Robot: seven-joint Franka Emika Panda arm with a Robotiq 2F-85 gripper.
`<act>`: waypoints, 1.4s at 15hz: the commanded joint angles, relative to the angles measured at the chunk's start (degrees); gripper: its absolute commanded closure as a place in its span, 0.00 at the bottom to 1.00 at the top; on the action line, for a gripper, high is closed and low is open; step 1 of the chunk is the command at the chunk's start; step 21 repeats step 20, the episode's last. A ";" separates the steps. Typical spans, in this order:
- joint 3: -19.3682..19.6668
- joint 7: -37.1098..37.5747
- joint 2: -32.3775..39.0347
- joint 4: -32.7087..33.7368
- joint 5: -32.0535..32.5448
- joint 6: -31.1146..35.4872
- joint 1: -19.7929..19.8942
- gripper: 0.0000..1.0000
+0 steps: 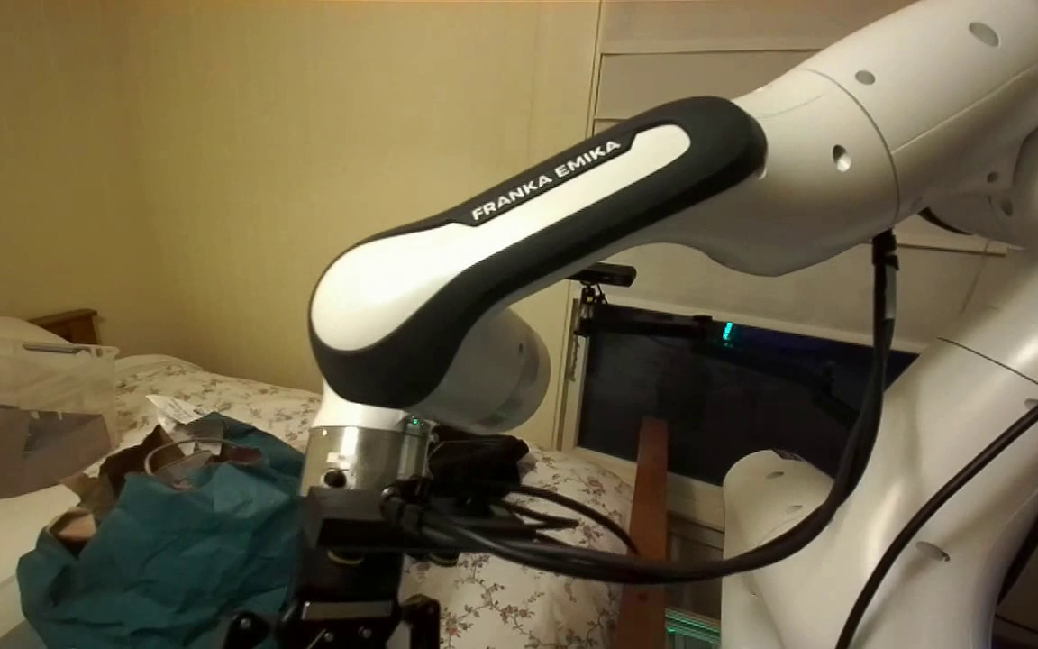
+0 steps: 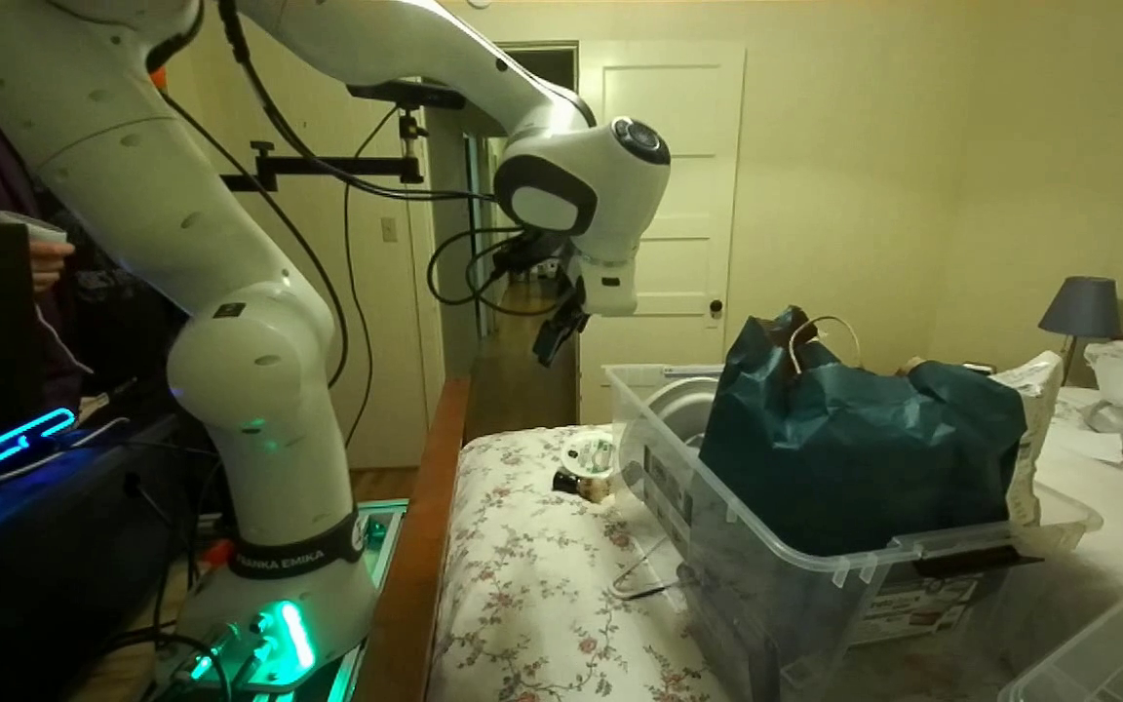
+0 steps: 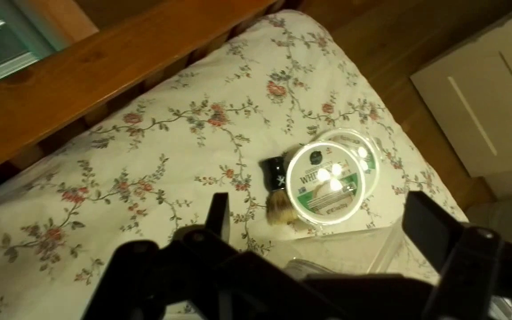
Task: Move the lid to the left.
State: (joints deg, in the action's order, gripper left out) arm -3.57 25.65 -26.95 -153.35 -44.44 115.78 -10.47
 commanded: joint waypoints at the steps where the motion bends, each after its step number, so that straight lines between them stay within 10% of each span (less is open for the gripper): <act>1: -2.40 -4.78 -8.01 -3.07 7.70 -3.88 3.90 0.00; 7: -3.96 -8.05 -19.35 -8.40 15.56 1.31 5.46 0.00; 21: -3.79 -6.52 -13.02 -4.36 14.52 -1.65 4.77 0.00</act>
